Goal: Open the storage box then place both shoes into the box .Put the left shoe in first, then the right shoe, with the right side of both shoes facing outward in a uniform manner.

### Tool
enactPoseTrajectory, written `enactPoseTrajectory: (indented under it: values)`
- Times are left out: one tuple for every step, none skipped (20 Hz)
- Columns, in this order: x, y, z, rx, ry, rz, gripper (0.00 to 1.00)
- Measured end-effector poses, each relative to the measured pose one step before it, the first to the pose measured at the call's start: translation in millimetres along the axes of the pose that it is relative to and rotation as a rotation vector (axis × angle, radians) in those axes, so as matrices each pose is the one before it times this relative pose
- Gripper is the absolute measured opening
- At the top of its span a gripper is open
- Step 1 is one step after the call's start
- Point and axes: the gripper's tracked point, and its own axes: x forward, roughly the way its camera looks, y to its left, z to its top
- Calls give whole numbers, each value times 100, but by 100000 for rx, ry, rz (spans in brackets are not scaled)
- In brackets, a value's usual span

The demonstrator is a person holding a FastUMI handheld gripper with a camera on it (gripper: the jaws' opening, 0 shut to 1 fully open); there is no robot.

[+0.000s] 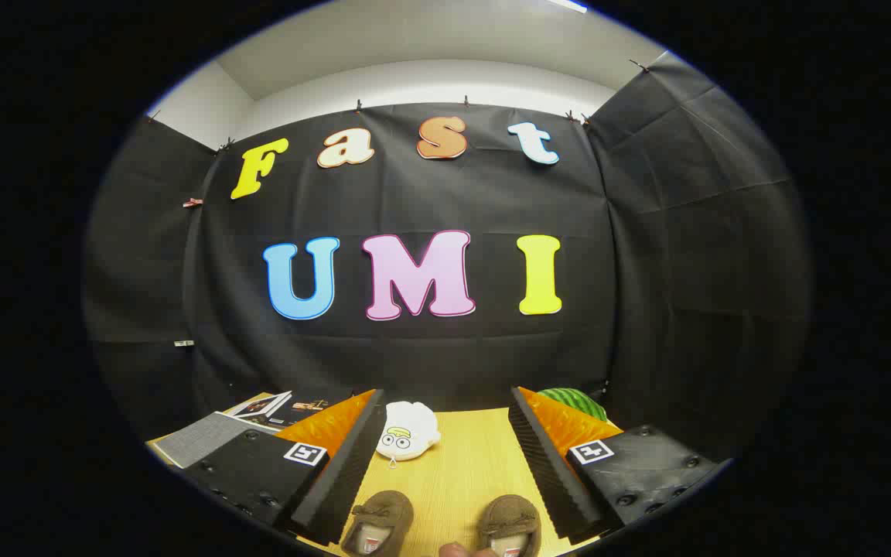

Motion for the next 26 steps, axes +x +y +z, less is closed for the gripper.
enactPoseTrajectory:
  values:
    - [27,-45,-233,102,318,-78,98]
    - [-24,80,-212,361,374,228,98]
    - [1,136,-187,415,406,153,98]
    - [77,-6,-125,200,391,-26,98]
    - [128,-5,-222,119,449,66,98]
    - [21,133,-116,130,414,483,98]
    - [65,52,-22,166,-72,184,98]
    - [-91,-54,43,-244,-279,-481,97]
    - [46,-194,-75,-644,-211,-672,97]
    - [-9,14,-41,-558,-212,-249,98]
    - [-69,52,-87,-225,162,64,98]
    - [-78,180,-134,87,347,297,98]
    - [68,13,-66,277,142,146,98]
    - [-113,-23,-92,163,7,-60,98]
    - [11,79,-124,-29,116,104,98]
    - [97,121,-218,-190,369,90,97]
    - [-16,55,-267,43,483,187,97]
    - [45,92,-167,284,359,395,97]
    - [89,100,-87,210,49,702,97]
    - [85,263,-116,-35,20,930,98]
    - [91,145,-200,435,384,839,98]
    - [84,149,-145,909,623,933,98]
    - [69,55,-182,972,542,732,98]
    - [195,165,-31,923,537,935,98]
    - [92,434,-185,1332,1076,1508,97]
    - [203,520,-340,1248,1263,2727,98]
